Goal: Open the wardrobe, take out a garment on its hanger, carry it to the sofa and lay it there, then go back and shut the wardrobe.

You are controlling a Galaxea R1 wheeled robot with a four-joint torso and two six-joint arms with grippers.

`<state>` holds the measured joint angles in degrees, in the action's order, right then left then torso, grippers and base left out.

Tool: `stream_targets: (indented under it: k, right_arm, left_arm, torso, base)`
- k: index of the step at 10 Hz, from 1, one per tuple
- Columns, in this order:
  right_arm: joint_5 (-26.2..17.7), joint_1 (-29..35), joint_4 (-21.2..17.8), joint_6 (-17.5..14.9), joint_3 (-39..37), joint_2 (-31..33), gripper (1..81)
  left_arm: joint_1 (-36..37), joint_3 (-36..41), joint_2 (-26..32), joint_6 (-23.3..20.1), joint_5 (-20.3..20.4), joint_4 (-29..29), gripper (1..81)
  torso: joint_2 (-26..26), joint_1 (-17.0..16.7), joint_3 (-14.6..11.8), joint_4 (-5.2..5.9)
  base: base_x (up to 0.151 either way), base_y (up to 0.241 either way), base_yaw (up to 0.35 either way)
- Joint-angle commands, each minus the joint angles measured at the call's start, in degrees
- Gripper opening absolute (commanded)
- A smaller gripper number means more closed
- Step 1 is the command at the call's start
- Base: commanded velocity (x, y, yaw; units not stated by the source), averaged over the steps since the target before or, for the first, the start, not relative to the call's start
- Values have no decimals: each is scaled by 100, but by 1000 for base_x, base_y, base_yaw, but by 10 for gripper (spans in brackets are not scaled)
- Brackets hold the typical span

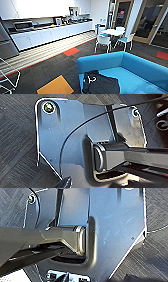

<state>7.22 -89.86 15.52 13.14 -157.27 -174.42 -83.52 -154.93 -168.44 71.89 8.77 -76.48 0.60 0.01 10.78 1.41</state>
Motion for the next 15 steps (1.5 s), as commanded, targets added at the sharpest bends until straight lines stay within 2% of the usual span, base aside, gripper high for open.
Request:
stream_targets:
  k: [1, 13, 15]
  right_arm:
    - [-326, 112, 13, -13, -22, -77, 811]
    - [-361, 86, 30, -13, -57, -69, 811]
    - [-361, 77, 13, -5, -110, -42, 811]
  left_arm:
    - [130, -19, 55, 1, -279, 37, 811]
    - [68, -20, -15, 18, -332, 37, 811]
    - [67, -20, -94, 9, -507, 37, 811]
  torso:
    - [0, 0, 0, 0]
    - [0, 0, 0, 0]
    - [0, 0, 0, 0]
  base:
    - [0, 0, 257]
    - [0, 0, 277]
    - [0, 0, 292]
